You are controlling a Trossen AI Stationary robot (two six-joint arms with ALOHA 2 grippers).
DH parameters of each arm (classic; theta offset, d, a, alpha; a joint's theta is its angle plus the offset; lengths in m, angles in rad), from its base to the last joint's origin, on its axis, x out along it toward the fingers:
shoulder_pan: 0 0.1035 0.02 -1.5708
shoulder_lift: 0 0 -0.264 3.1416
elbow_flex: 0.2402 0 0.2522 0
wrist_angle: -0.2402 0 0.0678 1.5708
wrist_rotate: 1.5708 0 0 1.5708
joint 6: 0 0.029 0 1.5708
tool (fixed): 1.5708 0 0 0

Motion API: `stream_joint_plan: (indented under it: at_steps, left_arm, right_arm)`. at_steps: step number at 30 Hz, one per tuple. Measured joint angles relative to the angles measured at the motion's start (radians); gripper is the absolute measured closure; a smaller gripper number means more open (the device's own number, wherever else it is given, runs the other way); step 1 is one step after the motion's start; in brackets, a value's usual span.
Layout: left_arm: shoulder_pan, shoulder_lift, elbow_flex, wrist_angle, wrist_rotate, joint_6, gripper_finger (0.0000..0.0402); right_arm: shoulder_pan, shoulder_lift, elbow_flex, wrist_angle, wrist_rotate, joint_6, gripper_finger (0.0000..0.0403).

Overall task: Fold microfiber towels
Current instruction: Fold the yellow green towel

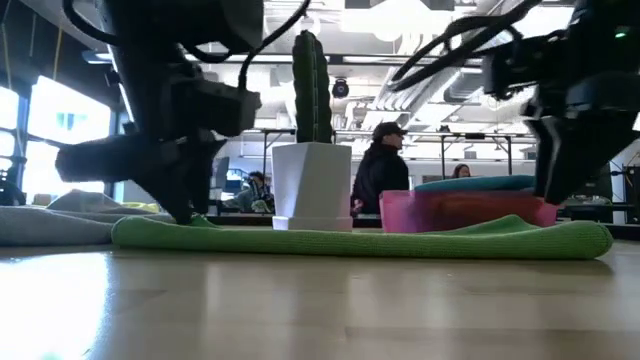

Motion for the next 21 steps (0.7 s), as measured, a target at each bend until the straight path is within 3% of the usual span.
stream_joint_plan:
  at_steps: [10, 21]
  left_arm:
    - [0.014, -0.026, -0.126, 0.178, 0.164, -0.088, 0.0319]
    - [-0.177, -0.017, -0.128, 0.471, 0.402, -0.344, 0.0326]
  right_arm:
    - [0.136, 0.0, 0.0, 0.001, 0.099, 0.227, 0.0258]
    - [0.262, 0.0, 0.0, 0.038, 0.182, 0.579, 0.0258]
